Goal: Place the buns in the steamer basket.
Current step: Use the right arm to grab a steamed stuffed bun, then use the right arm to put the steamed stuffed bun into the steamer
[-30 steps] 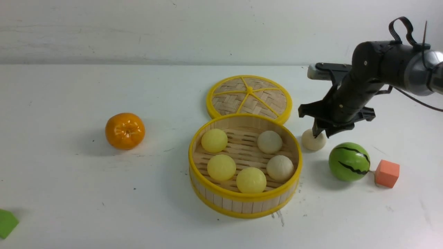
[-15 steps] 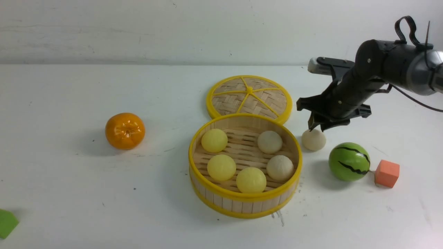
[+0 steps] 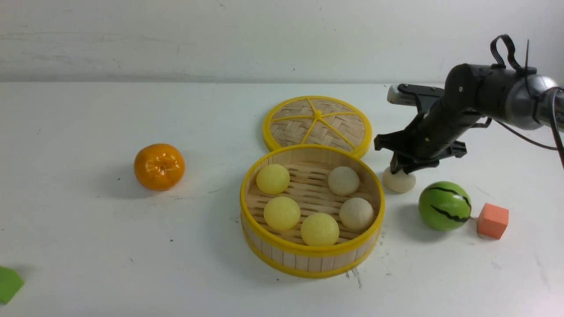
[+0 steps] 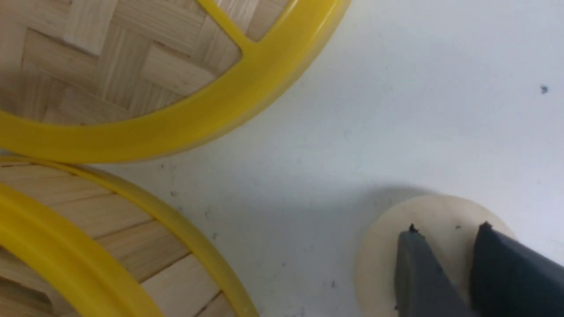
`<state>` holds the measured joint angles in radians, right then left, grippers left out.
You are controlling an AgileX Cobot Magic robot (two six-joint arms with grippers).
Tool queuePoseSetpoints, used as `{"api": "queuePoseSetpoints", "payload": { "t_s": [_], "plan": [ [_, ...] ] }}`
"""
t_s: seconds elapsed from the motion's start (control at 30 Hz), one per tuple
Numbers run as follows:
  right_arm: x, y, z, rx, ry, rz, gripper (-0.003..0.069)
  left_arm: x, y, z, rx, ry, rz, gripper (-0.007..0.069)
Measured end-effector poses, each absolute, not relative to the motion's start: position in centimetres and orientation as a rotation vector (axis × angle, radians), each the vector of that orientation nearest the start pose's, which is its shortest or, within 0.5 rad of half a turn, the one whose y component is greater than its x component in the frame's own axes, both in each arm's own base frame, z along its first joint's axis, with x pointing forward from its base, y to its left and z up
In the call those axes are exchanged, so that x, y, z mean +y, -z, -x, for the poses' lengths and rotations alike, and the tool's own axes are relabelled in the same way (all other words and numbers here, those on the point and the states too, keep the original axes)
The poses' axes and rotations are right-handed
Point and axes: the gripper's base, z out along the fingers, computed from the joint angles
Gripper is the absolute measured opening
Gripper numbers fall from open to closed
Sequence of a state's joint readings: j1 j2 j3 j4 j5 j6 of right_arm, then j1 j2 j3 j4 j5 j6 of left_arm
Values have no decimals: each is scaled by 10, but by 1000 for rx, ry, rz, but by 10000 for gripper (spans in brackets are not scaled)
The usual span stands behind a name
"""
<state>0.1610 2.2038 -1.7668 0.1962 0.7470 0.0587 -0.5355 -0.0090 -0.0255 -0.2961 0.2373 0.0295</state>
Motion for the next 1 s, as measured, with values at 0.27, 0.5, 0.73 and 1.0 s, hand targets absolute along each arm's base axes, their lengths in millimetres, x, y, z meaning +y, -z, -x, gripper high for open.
{"api": "queuePoseSetpoints", "payload": {
  "t_s": [0.27,0.5,0.73,1.0],
  "plan": [
    [89,-183,-474,2680,-282,27,1,-33,-202,-43,1694,652,-289,193],
    [92,-231,-456,2662,-293,119,1,-33,-202,-43,1694,652,-289,200],
    [145,-284,-422,2570,-462,340,2,-33,-202,-43,1694,652,-289,208],
    [203,-267,-410,2550,-543,486,5,-33,-202,-43,1694,652,-289,217]
  ]
}}
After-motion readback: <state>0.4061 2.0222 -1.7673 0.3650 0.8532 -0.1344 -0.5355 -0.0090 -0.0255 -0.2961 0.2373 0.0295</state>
